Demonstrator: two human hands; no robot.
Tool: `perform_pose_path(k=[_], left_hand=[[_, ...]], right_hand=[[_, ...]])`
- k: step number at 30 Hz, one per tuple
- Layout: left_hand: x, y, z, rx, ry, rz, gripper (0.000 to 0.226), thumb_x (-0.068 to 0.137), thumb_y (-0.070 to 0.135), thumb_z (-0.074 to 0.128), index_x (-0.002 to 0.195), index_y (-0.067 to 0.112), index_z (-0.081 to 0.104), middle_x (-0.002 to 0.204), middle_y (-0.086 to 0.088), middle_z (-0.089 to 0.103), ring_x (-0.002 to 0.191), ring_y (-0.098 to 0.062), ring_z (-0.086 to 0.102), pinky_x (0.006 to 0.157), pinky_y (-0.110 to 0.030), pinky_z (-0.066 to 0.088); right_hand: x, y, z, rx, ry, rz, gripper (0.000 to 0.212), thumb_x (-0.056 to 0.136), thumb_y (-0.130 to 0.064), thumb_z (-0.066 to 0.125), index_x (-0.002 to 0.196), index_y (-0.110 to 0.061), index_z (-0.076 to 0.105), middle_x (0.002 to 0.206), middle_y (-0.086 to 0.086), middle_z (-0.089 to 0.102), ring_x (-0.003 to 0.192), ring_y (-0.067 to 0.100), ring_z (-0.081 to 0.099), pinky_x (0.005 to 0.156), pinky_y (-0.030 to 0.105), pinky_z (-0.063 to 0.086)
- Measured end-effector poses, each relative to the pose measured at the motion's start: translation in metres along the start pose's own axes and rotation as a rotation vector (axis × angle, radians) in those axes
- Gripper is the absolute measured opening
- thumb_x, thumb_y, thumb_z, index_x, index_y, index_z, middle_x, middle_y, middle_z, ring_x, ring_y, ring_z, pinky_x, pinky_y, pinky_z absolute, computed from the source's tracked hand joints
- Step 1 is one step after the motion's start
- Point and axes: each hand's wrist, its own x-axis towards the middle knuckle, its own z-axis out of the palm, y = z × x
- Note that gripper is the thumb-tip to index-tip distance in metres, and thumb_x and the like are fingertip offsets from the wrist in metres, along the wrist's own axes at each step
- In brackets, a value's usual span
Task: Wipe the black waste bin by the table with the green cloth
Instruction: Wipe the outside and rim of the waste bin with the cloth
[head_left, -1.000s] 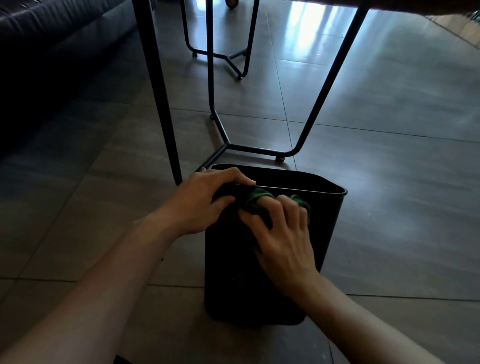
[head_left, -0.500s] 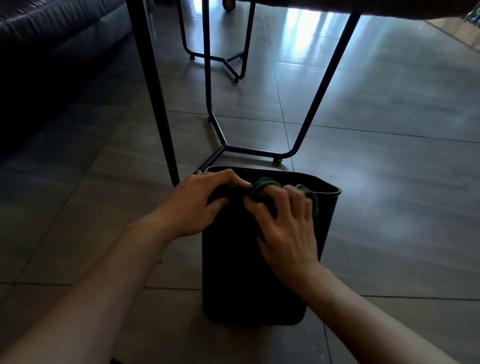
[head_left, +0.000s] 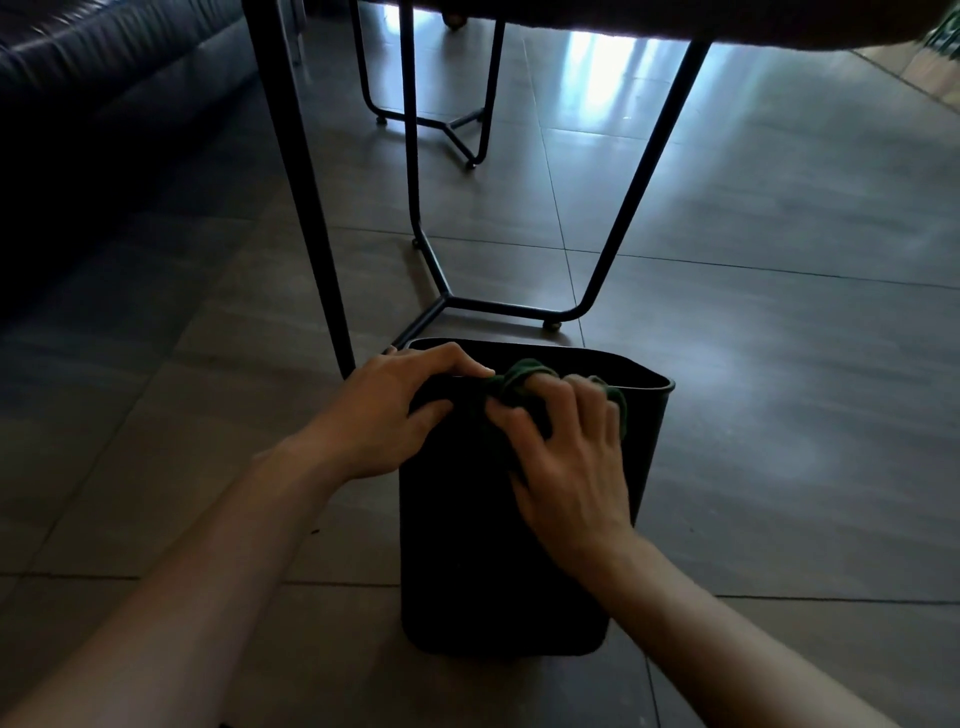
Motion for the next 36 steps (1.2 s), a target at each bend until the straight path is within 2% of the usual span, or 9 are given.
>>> perform_pose_path(k=[4, 6, 8, 12, 15, 22, 27, 30, 36], left_hand=[[0.003, -0.003, 0.002, -0.003, 0.006, -0.031, 0.046, 0.091, 0.012, 0.066, 0.121, 0.047, 0.060, 0.116, 0.016, 0.067, 0.108, -0.013, 0.062, 0.095, -0.038, 0.048], [0.002, -0.004, 0.002, -0.013, 0.001, -0.041, 0.046, 0.093, 0.015, 0.066, 0.121, 0.050, 0.059, 0.116, 0.018, 0.066, 0.108, -0.012, 0.062, 0.093, -0.035, 0.048], [0.001, -0.003, 0.002, -0.019, 0.002, -0.032, 0.046, 0.093, 0.014, 0.066, 0.121, 0.049, 0.059, 0.117, 0.017, 0.065, 0.108, -0.013, 0.061, 0.093, -0.038, 0.048], [0.002, -0.002, 0.001, -0.006, -0.002, -0.019, 0.044, 0.092, 0.012, 0.065, 0.124, 0.042, 0.061, 0.119, 0.012, 0.068, 0.111, -0.017, 0.063, 0.096, -0.046, 0.049], [0.002, -0.002, 0.000, -0.004, -0.008, -0.001, 0.045, 0.092, 0.011, 0.064, 0.123, 0.043, 0.061, 0.117, 0.011, 0.068, 0.110, -0.017, 0.064, 0.096, -0.047, 0.049], [0.000, -0.003, 0.002, -0.006, 0.007, -0.008, 0.045, 0.093, 0.016, 0.065, 0.123, 0.048, 0.059, 0.115, 0.015, 0.065, 0.106, -0.013, 0.061, 0.092, -0.037, 0.048], [0.001, -0.001, 0.001, -0.010, 0.004, -0.009, 0.045, 0.091, 0.012, 0.065, 0.123, 0.044, 0.061, 0.117, 0.013, 0.068, 0.110, -0.014, 0.063, 0.097, -0.044, 0.049], [0.000, -0.001, 0.001, 0.000, 0.009, 0.009, 0.046, 0.090, 0.010, 0.065, 0.123, 0.043, 0.062, 0.113, 0.014, 0.068, 0.107, -0.012, 0.063, 0.095, -0.039, 0.048], [0.000, -0.005, 0.002, 0.011, 0.012, -0.009, 0.045, 0.092, 0.015, 0.066, 0.123, 0.046, 0.060, 0.114, 0.014, 0.066, 0.101, -0.011, 0.059, 0.089, -0.034, 0.046]], right_hand=[[-0.074, -0.015, 0.013, -0.021, -0.253, -0.429, 0.033, 0.089, -0.028, 0.062, 0.122, -0.026, 0.060, 0.133, 0.013, 0.047, 0.117, 0.039, 0.051, 0.090, 0.050, 0.049], [-0.106, -0.015, 0.011, -0.012, -0.453, -0.614, 0.041, 0.080, -0.033, 0.075, 0.119, -0.033, 0.063, 0.136, 0.009, 0.049, 0.119, 0.035, 0.051, 0.090, 0.046, 0.055], [-0.104, -0.010, 0.008, -0.011, -0.469, -0.571, 0.052, 0.074, -0.036, 0.081, 0.121, -0.033, 0.060, 0.137, 0.008, 0.048, 0.120, 0.034, 0.046, 0.090, 0.045, 0.055], [-0.031, -0.001, 0.002, 0.028, -0.094, -0.174, 0.041, 0.087, -0.028, 0.068, 0.125, -0.022, 0.056, 0.131, 0.013, 0.044, 0.116, 0.039, 0.043, 0.088, 0.048, 0.041], [0.004, -0.001, 0.001, 0.010, -0.017, -0.007, 0.044, 0.087, -0.029, 0.074, 0.125, -0.020, 0.055, 0.130, 0.014, 0.044, 0.117, 0.038, 0.044, 0.088, 0.048, 0.039], [-0.092, -0.020, 0.004, -0.038, -0.432, -0.624, 0.033, 0.089, -0.026, 0.045, 0.117, -0.030, 0.062, 0.134, 0.009, 0.048, 0.119, 0.035, 0.054, 0.088, 0.044, 0.054], [-0.023, 0.001, -0.002, 0.003, -0.081, -0.159, 0.038, 0.089, -0.025, 0.068, 0.124, -0.021, 0.057, 0.130, 0.013, 0.046, 0.116, 0.039, 0.045, 0.087, 0.049, 0.042], [0.001, -0.001, -0.002, -0.016, -0.020, -0.017, 0.041, 0.088, -0.027, 0.073, 0.125, -0.019, 0.057, 0.130, 0.014, 0.045, 0.117, 0.039, 0.045, 0.088, 0.049, 0.041], [-0.096, -0.016, 0.006, -0.066, -0.412, -0.624, 0.029, 0.091, -0.028, 0.060, 0.120, -0.029, 0.063, 0.136, 0.010, 0.049, 0.121, 0.034, 0.053, 0.092, 0.045, 0.048]])
